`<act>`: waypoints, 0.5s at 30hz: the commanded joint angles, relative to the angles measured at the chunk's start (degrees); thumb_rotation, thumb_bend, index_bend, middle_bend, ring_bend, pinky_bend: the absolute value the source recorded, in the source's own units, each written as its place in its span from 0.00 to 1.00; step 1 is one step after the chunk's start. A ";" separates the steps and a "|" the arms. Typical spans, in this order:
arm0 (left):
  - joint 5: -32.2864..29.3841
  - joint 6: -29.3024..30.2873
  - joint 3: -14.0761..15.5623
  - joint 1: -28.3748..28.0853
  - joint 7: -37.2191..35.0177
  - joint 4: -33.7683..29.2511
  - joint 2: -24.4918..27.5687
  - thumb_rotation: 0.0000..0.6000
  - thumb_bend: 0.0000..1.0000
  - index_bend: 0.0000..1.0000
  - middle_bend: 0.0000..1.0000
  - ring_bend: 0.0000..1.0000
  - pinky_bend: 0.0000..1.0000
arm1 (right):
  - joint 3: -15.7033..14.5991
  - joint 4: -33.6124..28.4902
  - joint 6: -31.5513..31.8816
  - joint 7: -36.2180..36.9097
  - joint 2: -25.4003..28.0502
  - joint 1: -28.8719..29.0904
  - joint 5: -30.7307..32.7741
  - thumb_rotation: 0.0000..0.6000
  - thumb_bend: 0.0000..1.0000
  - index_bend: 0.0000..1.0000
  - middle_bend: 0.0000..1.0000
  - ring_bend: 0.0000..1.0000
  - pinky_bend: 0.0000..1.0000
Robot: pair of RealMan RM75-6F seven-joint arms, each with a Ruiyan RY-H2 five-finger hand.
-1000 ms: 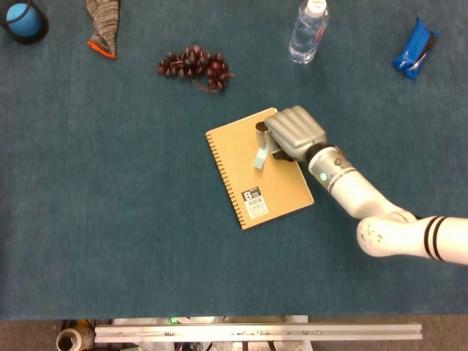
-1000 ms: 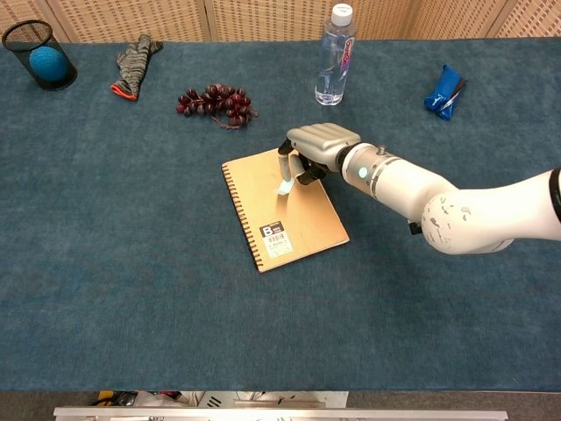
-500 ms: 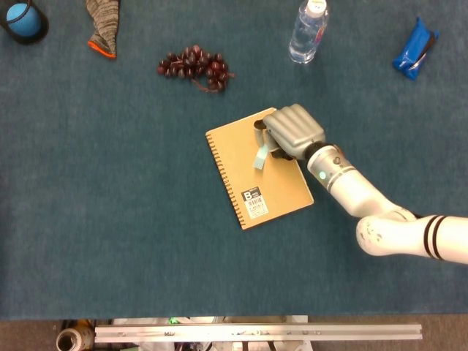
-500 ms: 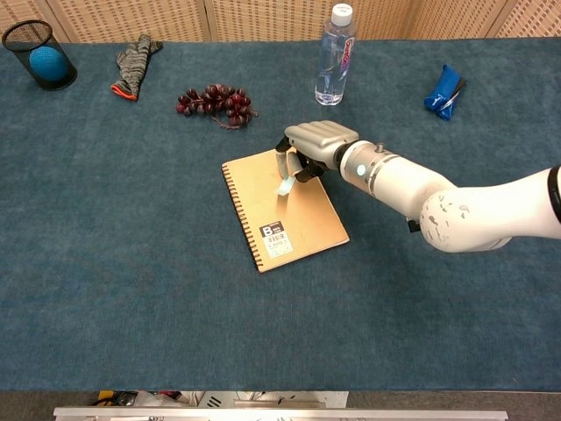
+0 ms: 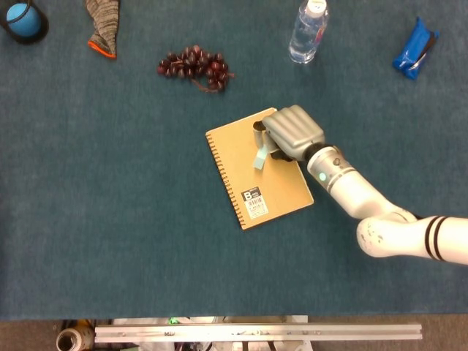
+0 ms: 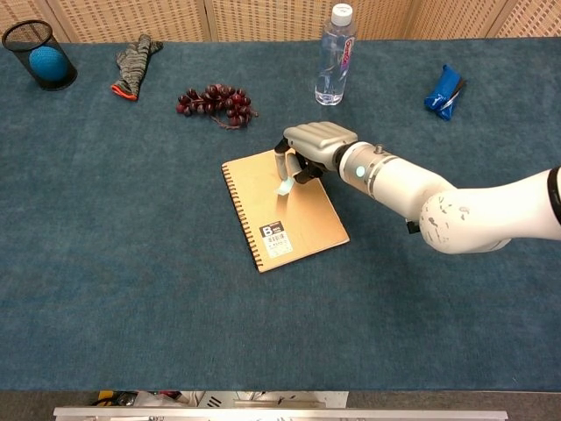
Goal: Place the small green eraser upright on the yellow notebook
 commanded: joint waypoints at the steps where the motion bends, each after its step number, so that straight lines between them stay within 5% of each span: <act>1: 0.11 -0.01 0.02 -0.05 0.01 -0.01 -0.04 1.00 0.31 0.20 0.25 0.20 0.19 | -0.49 -1.11 0.42 -0.14 0.88 -0.48 -0.38 1.00 1.00 0.53 1.00 1.00 1.00; 15: 0.06 0.23 0.08 0.16 0.28 -0.22 0.03 1.00 0.31 0.20 0.25 0.20 0.19 | -0.94 0.20 -0.10 -0.84 0.36 -0.48 0.80 1.00 1.00 0.52 1.00 1.00 1.00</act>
